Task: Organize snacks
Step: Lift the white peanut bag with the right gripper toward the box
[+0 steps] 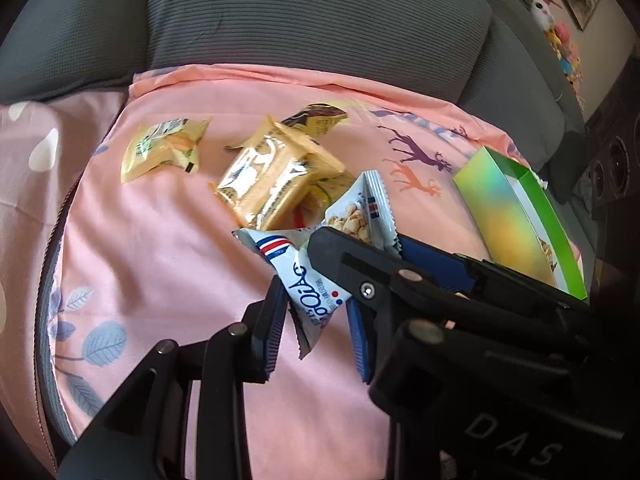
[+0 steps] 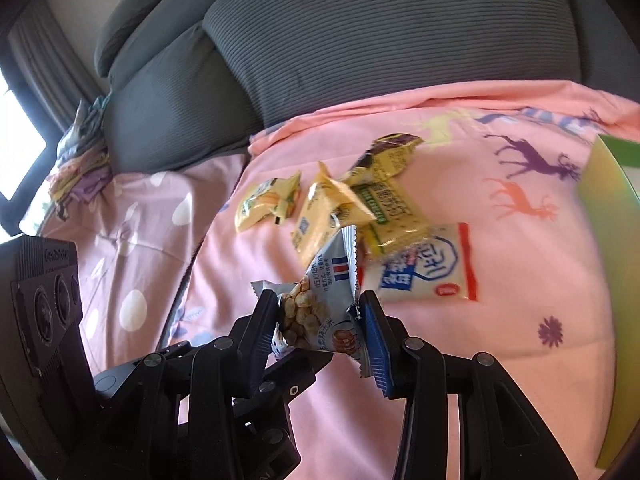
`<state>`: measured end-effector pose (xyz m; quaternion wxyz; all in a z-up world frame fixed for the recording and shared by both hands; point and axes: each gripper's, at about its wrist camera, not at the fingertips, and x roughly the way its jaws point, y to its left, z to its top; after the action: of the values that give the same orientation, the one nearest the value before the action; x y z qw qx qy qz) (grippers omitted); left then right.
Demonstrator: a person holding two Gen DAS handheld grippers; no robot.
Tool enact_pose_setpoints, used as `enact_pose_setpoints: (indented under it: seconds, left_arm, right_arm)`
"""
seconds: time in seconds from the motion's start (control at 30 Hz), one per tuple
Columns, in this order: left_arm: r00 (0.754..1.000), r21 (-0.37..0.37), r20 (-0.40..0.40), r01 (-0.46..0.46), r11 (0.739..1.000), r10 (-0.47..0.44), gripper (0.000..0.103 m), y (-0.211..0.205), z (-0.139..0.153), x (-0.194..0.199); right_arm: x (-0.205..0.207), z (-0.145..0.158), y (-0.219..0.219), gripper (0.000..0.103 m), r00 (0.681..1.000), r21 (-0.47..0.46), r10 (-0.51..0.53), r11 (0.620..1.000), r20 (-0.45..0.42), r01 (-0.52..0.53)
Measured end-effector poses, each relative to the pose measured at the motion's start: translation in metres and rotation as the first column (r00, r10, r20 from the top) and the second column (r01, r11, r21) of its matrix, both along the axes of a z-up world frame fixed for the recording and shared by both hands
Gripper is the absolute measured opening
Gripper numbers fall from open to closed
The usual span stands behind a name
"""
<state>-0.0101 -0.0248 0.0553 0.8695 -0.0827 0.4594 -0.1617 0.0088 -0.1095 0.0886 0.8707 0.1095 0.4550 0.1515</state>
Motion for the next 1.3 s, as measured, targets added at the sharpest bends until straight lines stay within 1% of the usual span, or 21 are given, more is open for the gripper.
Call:
enact_pose_setpoints:
  seconds: [0.13, 0.23, 0.4, 0.57, 0.77, 1.0, 1.07, 1.23, 1.3]
  left_arm:
    - [0.999, 0.021, 0.034, 0.010, 1.000, -0.010, 0.027, -0.010, 0.007, -0.006]
    - [0.997, 0.019, 0.074, -0.001, 1.000, 0.000, 0.027, -0.014, 0.018, -0.012]
    - [0.992, 0.020, 0.124, -0.020, 1.000, 0.018, 0.027, -0.028, 0.036, -0.020]
    - [0.983, 0.041, 0.182, -0.005, 0.999, -0.003, 0.027, -0.047, 0.057, -0.028]
    - [0.966, 0.055, 0.251, 0.041, 0.998, -0.054, 0.027, -0.079, 0.080, -0.037]
    - [0.945, 0.071, 0.302, 0.111, 0.991, -0.128, 0.027, -0.122, 0.095, -0.042]
    - [0.940, 0.076, 0.308, 0.132, 0.988, -0.149, 0.027, -0.133, 0.098, -0.042]
    - [0.927, 0.084, 0.312, 0.190, 0.978, -0.207, 0.027, -0.161, 0.099, -0.042]
    - [0.926, 0.075, 0.304, 0.212, 0.974, -0.225, 0.027, -0.171, 0.097, -0.040]
  right_arm:
    - [-0.004, 0.005, -0.011, 0.045, 1.000, 0.021, -0.010, 1.000, -0.005, 0.010]
    - [-0.010, 0.015, -0.018, 0.045, 1.000, 0.038, -0.006, 0.999, 0.030, 0.005]
    - [-0.020, 0.032, -0.026, 0.045, 0.995, 0.035, -0.007, 0.999, 0.098, 0.004]
    - [-0.030, 0.052, -0.047, 0.045, 0.989, 0.074, -0.027, 0.997, 0.147, 0.016]
    - [-0.046, 0.077, -0.082, 0.045, 0.974, 0.109, -0.081, 0.992, 0.211, 0.059]
    - [-0.060, 0.091, -0.125, 0.045, 0.955, 0.166, -0.171, 0.977, 0.242, 0.133]
    - [-0.064, 0.093, -0.142, 0.045, 0.948, 0.196, -0.205, 0.968, 0.242, 0.159]
    - [-0.072, 0.095, -0.170, 0.045, 0.933, 0.224, -0.273, 0.949, 0.236, 0.221]
    - [-0.075, 0.094, -0.181, 0.045, 0.926, 0.229, -0.302, 0.941, 0.226, 0.250]
